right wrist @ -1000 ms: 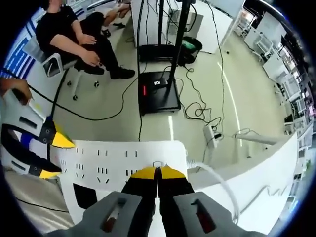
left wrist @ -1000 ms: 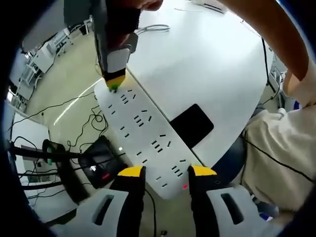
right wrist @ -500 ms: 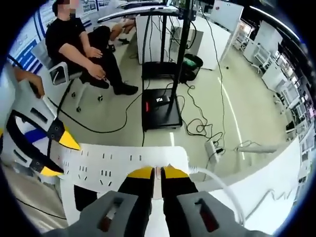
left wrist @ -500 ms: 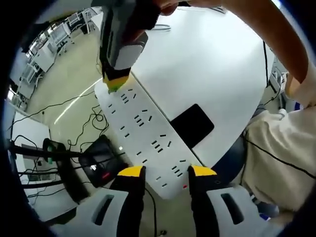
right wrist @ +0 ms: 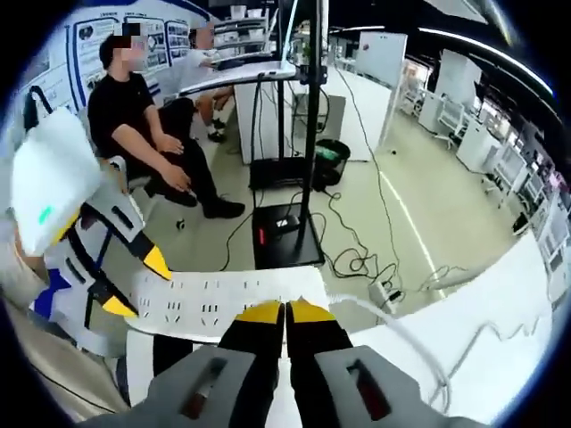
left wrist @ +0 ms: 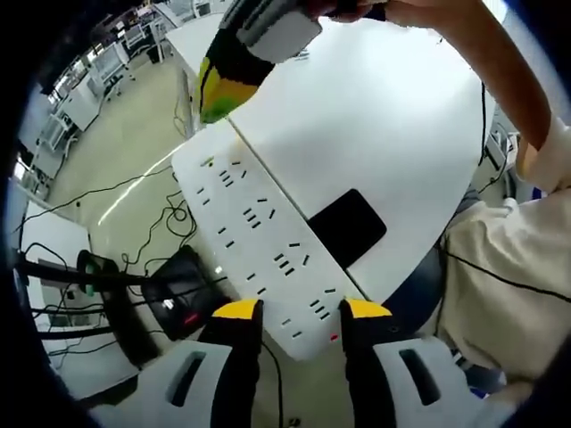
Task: Pick up the power strip scattered on the table, fix it on the side mounting bracket of the table, and press the switch
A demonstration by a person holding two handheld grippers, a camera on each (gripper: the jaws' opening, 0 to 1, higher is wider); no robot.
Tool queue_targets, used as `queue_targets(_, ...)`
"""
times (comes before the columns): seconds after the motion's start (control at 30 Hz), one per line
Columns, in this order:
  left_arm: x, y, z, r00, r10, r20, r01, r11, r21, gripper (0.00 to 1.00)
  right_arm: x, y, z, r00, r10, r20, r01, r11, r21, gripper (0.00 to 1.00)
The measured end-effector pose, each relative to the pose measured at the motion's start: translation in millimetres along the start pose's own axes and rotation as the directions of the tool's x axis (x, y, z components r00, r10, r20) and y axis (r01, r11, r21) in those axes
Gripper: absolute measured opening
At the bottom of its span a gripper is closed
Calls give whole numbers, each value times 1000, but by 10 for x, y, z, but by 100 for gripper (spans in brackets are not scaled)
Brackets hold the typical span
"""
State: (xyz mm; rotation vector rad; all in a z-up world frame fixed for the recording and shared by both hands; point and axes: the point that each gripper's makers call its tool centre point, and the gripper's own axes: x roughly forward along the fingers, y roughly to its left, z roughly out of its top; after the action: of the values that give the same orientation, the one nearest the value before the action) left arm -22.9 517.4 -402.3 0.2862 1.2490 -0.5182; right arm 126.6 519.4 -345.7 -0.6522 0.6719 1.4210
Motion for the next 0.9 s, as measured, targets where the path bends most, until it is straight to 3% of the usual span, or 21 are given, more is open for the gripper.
queue_targets(0.07,-2,0,-3,1000,0,4,0,1000,-1,40,-186,8,-16,999,-18,45,18,1000,10,0)
queue_targets(0.37,-8,-2,-4,1000,1,25,-1,1000,-7,40,-831,-64,-186,988,-85,128,85,996,4,0)
queue_targets(0.9,-4,-74,-8,1000,6,23,-5,1000,-15,40,-1536,-235,-487,965,-160,209,158,987,28,4)
